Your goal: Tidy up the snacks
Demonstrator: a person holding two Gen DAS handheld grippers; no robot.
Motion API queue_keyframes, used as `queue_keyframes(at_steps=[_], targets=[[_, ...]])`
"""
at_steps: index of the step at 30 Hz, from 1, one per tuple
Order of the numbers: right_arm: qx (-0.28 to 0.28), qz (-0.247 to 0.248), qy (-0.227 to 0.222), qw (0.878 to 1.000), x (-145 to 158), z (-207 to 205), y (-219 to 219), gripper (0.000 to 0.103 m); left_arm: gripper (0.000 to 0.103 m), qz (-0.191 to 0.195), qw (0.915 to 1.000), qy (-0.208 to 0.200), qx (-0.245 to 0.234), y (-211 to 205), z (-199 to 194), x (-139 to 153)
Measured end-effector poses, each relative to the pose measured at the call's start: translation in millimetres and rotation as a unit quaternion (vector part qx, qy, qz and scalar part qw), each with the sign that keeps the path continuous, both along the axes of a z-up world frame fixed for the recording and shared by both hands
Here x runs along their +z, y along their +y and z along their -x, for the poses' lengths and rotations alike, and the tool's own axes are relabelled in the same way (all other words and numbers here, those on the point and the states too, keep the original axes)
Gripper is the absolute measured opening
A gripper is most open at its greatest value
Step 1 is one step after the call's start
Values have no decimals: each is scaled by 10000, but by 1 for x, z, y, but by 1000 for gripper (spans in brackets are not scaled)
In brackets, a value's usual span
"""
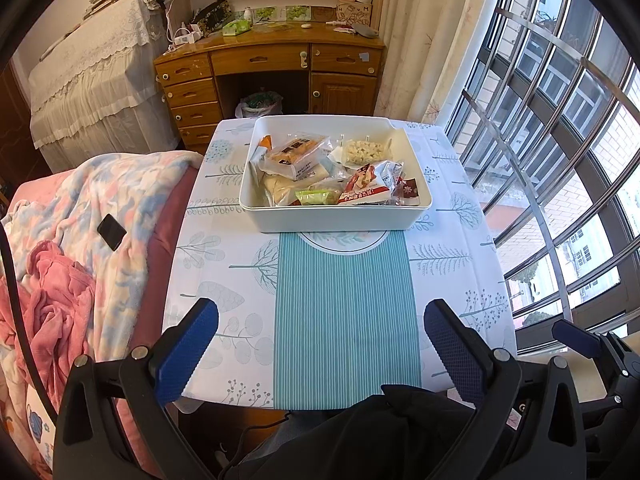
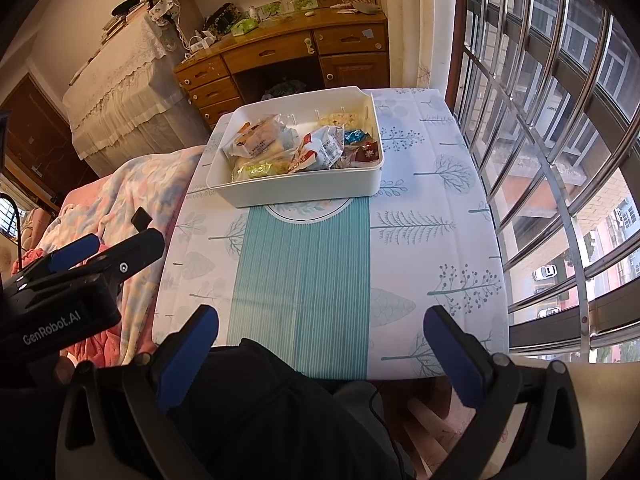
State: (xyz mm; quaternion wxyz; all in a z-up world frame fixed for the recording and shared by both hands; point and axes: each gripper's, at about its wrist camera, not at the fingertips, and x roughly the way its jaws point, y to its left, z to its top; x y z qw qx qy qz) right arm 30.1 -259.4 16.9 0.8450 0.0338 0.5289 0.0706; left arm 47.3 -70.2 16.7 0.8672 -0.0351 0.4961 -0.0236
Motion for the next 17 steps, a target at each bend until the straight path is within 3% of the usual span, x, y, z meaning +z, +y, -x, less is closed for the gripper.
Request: queue_keyframes(at_steps=[17], targets=[[-4,-12,25,10000,-1,-2,-2,103,102,-9,10000,27,-24,-1,2,-2]])
